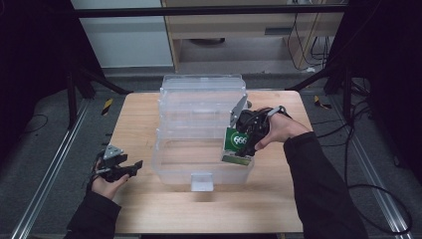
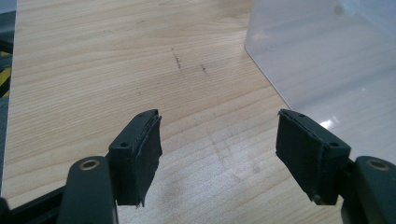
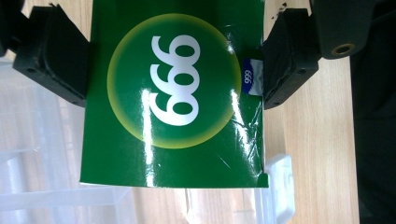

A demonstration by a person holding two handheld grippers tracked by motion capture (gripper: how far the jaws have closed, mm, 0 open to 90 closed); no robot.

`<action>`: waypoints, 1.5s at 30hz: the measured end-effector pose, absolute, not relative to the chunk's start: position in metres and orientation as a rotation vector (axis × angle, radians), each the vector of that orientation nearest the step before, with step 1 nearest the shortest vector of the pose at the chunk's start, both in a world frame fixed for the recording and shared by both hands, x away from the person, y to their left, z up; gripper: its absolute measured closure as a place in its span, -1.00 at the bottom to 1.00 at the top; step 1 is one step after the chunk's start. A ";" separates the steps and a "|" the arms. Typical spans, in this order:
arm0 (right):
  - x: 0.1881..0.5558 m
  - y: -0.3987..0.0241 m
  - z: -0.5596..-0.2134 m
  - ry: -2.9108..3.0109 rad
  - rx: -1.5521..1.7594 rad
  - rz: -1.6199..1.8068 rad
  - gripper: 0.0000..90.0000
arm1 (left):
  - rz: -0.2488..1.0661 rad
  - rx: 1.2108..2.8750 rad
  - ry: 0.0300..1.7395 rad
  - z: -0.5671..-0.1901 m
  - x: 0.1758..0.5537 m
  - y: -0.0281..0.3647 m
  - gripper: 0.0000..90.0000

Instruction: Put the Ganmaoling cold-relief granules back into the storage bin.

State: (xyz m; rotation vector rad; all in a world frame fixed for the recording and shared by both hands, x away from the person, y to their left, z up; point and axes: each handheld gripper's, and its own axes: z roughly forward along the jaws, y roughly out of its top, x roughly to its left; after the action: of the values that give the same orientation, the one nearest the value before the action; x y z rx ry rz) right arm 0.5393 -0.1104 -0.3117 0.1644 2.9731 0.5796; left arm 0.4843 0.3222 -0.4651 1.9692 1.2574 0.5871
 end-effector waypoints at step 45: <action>0.546 -0.095 -0.335 3.055 0.027 0.414 -0.60 | 0.582 1.990 1.247 -0.467 0.485 0.321 -0.33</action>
State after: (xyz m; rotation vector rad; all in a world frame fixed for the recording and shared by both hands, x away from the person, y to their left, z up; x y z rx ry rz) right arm 0.5457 -0.0955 -0.3354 0.0275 3.0553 0.4138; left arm 0.4853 0.3209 -0.4671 1.9899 1.2473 0.5820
